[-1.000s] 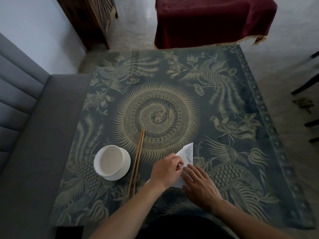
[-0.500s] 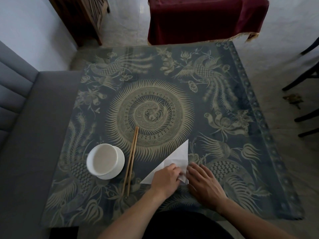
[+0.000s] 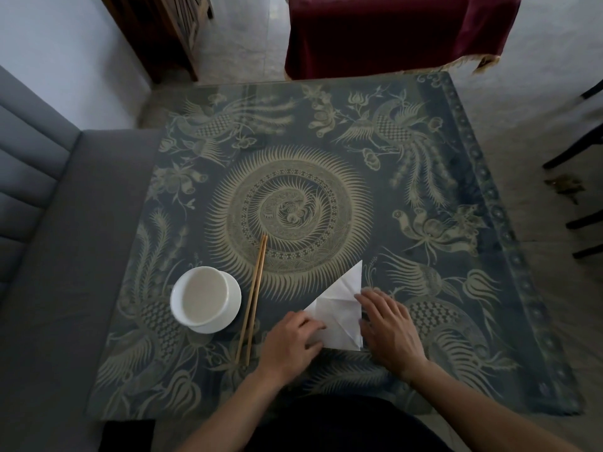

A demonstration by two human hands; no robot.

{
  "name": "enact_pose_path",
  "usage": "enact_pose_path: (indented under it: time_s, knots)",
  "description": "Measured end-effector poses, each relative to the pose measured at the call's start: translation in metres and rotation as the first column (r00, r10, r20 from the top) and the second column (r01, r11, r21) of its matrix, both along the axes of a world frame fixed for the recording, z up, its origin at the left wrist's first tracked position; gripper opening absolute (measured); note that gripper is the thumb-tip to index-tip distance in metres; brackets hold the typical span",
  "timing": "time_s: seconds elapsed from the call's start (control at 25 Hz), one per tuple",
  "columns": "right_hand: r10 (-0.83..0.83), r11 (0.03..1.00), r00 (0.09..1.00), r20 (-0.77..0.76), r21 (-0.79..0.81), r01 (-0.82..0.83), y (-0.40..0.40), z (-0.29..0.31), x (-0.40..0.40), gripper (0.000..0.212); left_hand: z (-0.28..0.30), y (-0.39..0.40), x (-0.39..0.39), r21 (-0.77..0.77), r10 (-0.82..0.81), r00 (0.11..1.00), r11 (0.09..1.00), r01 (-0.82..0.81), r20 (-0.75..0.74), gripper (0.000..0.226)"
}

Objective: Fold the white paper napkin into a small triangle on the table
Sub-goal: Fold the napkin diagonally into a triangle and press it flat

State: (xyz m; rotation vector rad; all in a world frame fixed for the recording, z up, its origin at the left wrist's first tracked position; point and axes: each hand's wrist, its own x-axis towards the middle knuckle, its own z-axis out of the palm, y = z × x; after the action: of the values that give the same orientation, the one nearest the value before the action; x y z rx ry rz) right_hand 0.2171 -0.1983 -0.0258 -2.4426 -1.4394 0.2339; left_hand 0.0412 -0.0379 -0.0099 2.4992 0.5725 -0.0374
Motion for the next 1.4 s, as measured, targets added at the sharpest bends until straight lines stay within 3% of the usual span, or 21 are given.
enact_pose_path:
  time_s: [0.16, 0.32, 0.44, 0.6, 0.84, 1.08, 1.28, 1.4]
  knots:
    - [0.148, 0.982, 0.989, 0.015, -0.12, -0.145, 0.003, -0.007, 0.0, 0.068, -0.005, 0.007, -0.02, 0.235, -0.19, 0.982, 0.955, 0.182, 0.01, 0.032]
    - [0.026, 0.996, 1.0, 0.011, -0.084, -0.025, -0.008, -0.006, 0.0, 0.058, -0.007, -0.002, -0.009, 0.282, -0.38, 0.925, 0.889, 0.361, 0.012, 0.032]
    - [0.152, 0.987, 0.985, 0.079, -0.066, -0.147, -0.025, -0.007, -0.006, 0.056, -0.009, -0.015, 0.006, 0.299, -0.47, 0.882, 0.838, 0.457, -0.032, 0.037]
    - [0.148, 0.988, 0.983, 0.108, -0.055, -0.142, -0.035, -0.009, -0.014, 0.053, -0.013, -0.02, 0.008, 0.265, -0.481, 0.871, 0.831, 0.489, -0.1, 0.05]
    - [0.377, 0.926, 0.917, 0.13, -0.059, -0.373, -0.064, -0.017, -0.009, 0.048, -0.012, -0.019, 0.008, 0.237, -0.508, 0.85, 0.817, 0.526, -0.137, 0.05]
    - [0.438, 0.899, 0.893, 0.1, -0.057, -0.434, -0.066, -0.013, 0.0, 0.052, -0.013, -0.022, 0.007, 0.266, -0.481, 0.854, 0.813, 0.519, -0.198, 0.061]
    - [0.448, 0.894, 0.889, 0.09, -0.056, -0.445, -0.066, -0.007, 0.002, 0.045, -0.014, -0.025, 0.006, 0.288, -0.41, 0.862, 0.822, 0.491, -0.299, 0.07]
    - [0.397, 0.918, 0.916, 0.047, -0.012, -0.397, -0.056, 0.004, 0.003, 0.041, -0.012, -0.025, 0.004, 0.279, -0.364, 0.888, 0.854, 0.439, -0.283, 0.069]
